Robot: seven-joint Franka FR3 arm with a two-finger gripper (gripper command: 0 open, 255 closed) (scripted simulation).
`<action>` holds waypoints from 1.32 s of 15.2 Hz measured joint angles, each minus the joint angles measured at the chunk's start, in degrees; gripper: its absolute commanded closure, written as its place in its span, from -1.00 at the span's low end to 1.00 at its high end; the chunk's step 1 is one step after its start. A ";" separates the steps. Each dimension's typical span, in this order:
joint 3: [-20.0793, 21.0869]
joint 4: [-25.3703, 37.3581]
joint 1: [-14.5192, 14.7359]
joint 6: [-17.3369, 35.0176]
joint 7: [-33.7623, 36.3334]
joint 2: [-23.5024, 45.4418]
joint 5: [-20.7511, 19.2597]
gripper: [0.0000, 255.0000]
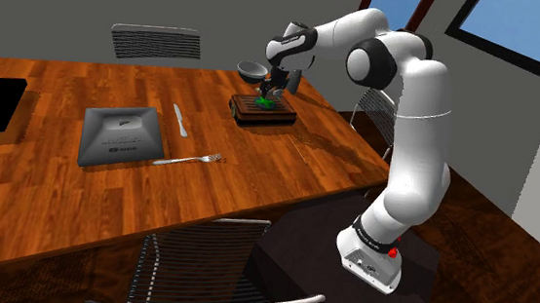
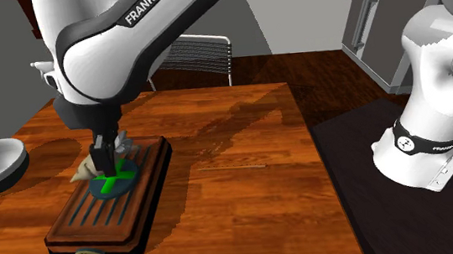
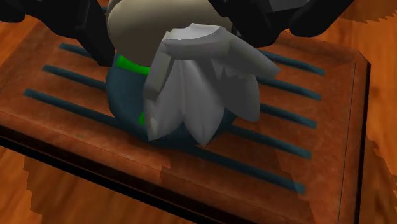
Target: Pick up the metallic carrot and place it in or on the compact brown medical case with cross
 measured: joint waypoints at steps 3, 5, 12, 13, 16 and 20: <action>0.42 -0.29 -0.37 1.59 -0.52 1.35 0.63 1.00; 0.68 -0.51 -0.45 2.51 -0.69 2.05 0.96 1.00; 0.72 -0.63 -0.46 2.87 -0.79 2.13 1.12 -1.00; 0.72 -0.61 -0.46 2.85 -0.79 2.20 1.11 -1.00; 0.73 -0.59 -0.44 2.82 -0.77 2.26 1.09 -1.00; 0.27 -0.89 -0.15 1.58 -0.49 0.70 0.51 -1.00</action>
